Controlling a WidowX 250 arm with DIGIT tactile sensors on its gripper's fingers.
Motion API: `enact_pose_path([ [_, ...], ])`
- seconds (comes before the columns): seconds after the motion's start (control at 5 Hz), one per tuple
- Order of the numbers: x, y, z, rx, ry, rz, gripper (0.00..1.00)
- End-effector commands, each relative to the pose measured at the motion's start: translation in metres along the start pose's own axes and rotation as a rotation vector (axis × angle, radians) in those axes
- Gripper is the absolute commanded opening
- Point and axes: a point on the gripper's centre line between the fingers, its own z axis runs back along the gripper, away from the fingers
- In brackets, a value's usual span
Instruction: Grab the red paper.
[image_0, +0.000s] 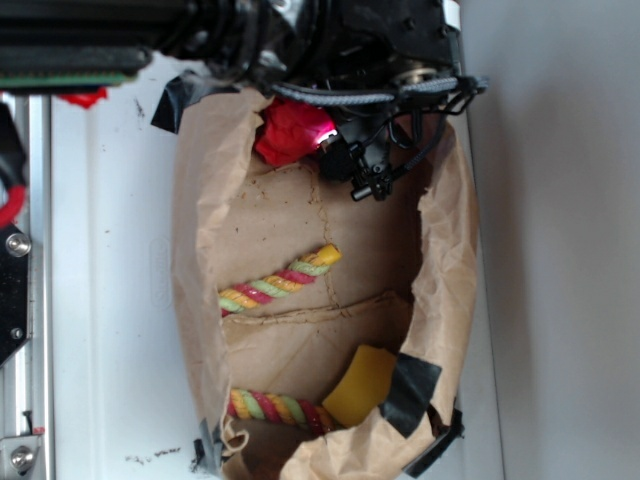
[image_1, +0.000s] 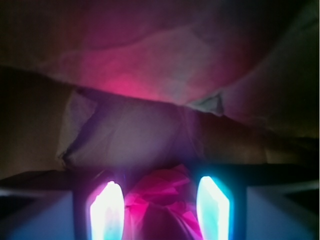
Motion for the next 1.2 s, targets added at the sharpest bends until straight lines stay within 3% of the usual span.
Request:
enact_pose_path([
  [0.0, -0.029, 0.02, 0.076, -0.113, -0.096, 0.05, 0.0],
  [0.6, -0.029, 0.027, 0.125, -0.195, -0.137, 0.055, 0.0],
  [1.0, -0.014, -0.009, 0.146, -0.206, -0.143, -0.05, 0.0],
])
